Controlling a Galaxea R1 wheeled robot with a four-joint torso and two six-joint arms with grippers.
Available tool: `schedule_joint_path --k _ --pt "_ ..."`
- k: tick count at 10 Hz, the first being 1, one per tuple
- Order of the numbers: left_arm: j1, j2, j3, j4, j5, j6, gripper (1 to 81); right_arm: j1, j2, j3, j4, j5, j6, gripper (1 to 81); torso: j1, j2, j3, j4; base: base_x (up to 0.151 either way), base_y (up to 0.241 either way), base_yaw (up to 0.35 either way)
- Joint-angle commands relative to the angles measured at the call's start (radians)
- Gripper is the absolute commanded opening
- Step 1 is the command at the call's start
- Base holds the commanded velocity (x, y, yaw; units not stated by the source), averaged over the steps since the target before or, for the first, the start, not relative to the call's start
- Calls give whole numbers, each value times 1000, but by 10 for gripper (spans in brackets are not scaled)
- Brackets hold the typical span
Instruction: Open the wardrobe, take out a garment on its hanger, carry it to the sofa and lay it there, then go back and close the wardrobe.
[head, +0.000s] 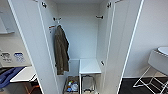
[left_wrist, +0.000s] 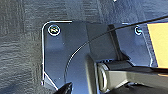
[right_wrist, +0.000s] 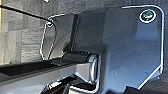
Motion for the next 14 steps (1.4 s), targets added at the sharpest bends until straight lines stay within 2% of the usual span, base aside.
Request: schedule_joint_path --k 1,5,7,11,14 --pt "-56 -11 9 3 44 0 811 59 -38 55 -9 -38 -3 811 1 0 0 0 71 0 0" --pt "-56 -17 16 3 42 0 811 58 -97 130 -6 -18 -2 811 1 0 0 0 80 0 0" --pt "-56 -44 64 2 42 -2 811 58 -110 144 -3 -17 -2 811 1 0 0 0 88 0 0" --pt "-56 -135 190 2 42 -6 811 64 -173 191 6 6 2 811 1 0 0 0 86 0 0" --pt "-59 -226 295 2 13 -10 811 91 -282 276 7 13 9 811 2 1 0 0 0 0 0"
